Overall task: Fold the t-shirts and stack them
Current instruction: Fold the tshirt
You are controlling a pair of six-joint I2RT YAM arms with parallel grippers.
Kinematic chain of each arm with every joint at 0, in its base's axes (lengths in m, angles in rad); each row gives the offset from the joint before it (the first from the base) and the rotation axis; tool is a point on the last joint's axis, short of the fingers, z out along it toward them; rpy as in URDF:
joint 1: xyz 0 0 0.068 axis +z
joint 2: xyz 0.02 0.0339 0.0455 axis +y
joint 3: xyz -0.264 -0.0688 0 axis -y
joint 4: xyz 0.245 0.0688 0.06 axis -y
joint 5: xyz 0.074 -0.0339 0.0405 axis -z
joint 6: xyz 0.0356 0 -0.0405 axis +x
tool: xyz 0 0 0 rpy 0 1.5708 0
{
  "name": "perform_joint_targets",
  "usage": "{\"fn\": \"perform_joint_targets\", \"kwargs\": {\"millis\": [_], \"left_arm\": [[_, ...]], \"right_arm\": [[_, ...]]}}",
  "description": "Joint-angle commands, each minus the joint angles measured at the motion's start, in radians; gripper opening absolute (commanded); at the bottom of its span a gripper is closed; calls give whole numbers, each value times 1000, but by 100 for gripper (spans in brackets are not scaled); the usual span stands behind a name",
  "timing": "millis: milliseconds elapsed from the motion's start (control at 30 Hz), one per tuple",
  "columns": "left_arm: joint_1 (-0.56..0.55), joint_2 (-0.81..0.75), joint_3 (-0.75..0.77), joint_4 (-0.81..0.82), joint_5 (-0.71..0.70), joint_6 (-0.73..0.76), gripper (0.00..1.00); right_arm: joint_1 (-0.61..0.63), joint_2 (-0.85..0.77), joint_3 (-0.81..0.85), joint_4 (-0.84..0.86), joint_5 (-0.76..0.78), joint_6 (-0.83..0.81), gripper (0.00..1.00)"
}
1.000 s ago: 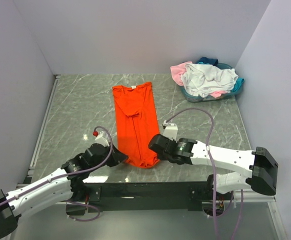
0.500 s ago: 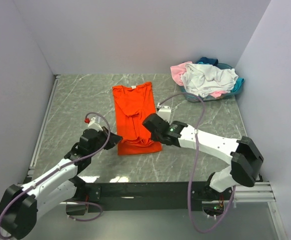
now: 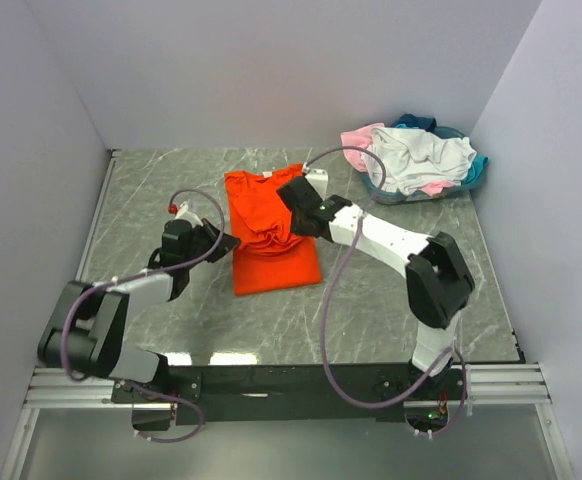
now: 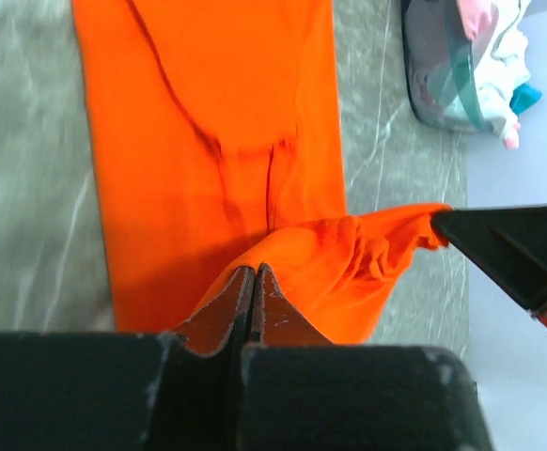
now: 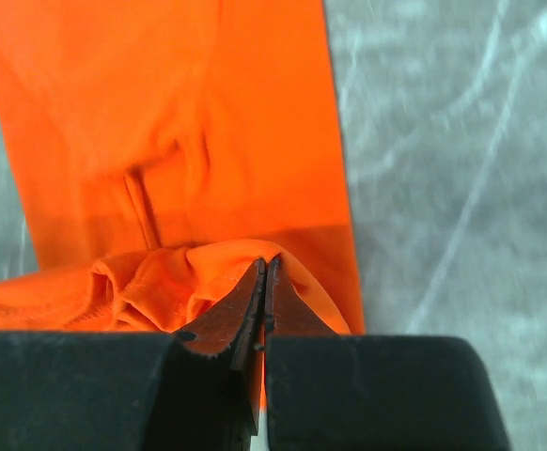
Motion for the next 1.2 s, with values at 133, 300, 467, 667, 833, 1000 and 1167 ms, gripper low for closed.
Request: {"fn": "perform_joint_targets", "kwargs": {"millis": [133,300,467,667,833,1000,1167], "left_arm": [[69,261,164,239,112,22,0],[100,365,204,290,121,4,0],[102,399,215,273,75,-1,0],[105,409,208,286,22,-22,5],[105,350,201,270,-35,-21,47],[100,229,178,178,-78,28,57],[71,99,117,49,-136,91,58]], "right_arm": [[-96,158,201,46,-60,-104,0],[-131,253,301,32,-92,-132,0],[-153,310,350,37,-123,-145,0],[-163,347,390,31,-159,-167,12],[-165,321,390,31,-163,-208,52],[-163,183,269,74,-162,-205,57],[-162,4,25,172,-236,-167,57]]}}
